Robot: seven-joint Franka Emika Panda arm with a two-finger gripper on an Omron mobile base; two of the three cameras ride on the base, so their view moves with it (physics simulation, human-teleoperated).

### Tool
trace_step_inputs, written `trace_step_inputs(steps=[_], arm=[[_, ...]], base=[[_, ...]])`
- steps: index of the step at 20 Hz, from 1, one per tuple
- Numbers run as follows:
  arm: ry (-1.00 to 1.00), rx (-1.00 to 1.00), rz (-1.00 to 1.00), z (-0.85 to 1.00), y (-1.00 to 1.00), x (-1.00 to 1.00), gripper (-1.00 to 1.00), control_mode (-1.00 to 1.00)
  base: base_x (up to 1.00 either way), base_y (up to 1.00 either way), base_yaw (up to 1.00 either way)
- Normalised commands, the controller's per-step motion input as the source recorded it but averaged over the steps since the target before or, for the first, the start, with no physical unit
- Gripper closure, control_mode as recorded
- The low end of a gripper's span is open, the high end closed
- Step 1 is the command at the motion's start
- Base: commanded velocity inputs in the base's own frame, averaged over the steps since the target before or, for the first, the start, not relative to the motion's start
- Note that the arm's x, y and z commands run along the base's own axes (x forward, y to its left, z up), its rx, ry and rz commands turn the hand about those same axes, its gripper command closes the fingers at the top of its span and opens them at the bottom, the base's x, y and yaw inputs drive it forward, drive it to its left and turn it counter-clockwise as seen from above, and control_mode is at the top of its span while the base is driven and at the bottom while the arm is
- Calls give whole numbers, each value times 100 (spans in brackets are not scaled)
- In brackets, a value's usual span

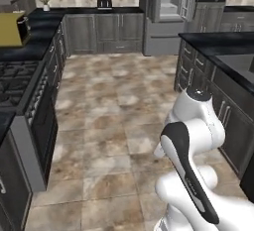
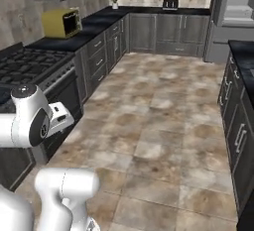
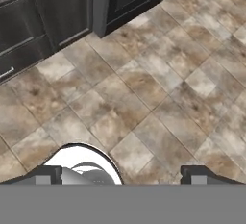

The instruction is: Take a sugar cube from the saucer and place it inside the coffee. Then, grab milk from the fridge and place it next to the coffee on the counter to sweeten the coffee.

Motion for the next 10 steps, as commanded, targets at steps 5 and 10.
trace_step_inputs(steps=[5,10], arm=[[0,0,0,0,0,0,-100,100],[0,0,0,0,0,0,-100,100]], base=[[100,0,-13],[100,-2,-11]])
